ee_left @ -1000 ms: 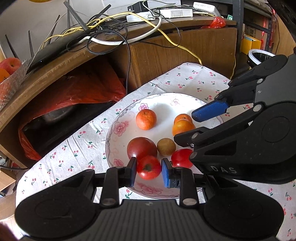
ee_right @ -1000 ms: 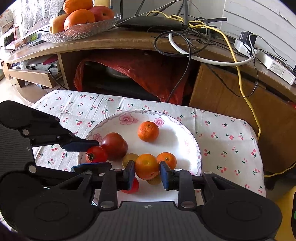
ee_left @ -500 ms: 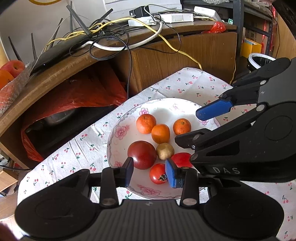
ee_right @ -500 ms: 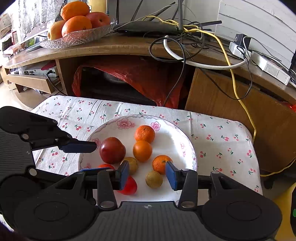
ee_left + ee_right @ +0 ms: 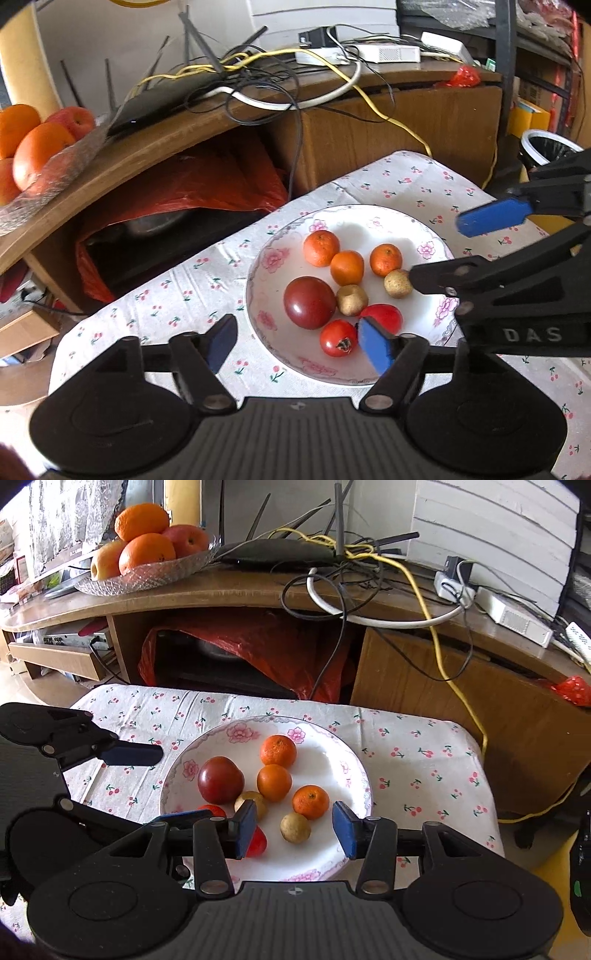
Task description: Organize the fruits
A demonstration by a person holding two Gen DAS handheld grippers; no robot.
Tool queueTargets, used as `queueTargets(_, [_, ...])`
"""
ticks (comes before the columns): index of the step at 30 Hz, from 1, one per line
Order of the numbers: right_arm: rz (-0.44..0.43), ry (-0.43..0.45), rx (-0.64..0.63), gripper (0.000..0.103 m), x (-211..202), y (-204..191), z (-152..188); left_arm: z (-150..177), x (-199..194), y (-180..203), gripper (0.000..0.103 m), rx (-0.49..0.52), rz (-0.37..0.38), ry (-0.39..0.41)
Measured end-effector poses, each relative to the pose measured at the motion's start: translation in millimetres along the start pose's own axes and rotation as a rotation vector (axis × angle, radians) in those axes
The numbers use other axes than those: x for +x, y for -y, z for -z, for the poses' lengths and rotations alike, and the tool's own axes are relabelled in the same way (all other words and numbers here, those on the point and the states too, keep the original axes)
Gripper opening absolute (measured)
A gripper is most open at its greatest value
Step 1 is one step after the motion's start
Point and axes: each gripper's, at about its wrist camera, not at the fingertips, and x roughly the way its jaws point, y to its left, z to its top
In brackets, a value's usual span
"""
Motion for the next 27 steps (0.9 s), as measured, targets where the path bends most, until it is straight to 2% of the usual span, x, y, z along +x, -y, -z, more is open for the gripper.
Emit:
queueTargets(2, [0.009, 0.003, -0.002, 0.048, -5, -1, 2, 1, -3, -1, 0.087, -0.006, -0.009, 0.003])
queueTargets(12, [0.034, 0.003, 0.021, 0.048, -21, -5, 11, 11, -12, 3, 0.103, -0.034, -0.047, -0.003])
queueTargets(17, [0.052, 0.001, 0.045, 0.049, -31, -5, 21, 18, -23, 10, 0.103, -0.008, -0.123, 0.003])
queueTargets(21, [0.067, -0.010, 0.050, 0.050, -39, -7, 31, 23, -32, 7, 0.103, -0.048, -0.093, 0.001])
queueTargets(27, [0.091, -0.030, 0.062, 0.050, -48, -12, 43, 29, -43, 5, 0.103, -0.084, -0.100, 0.012])
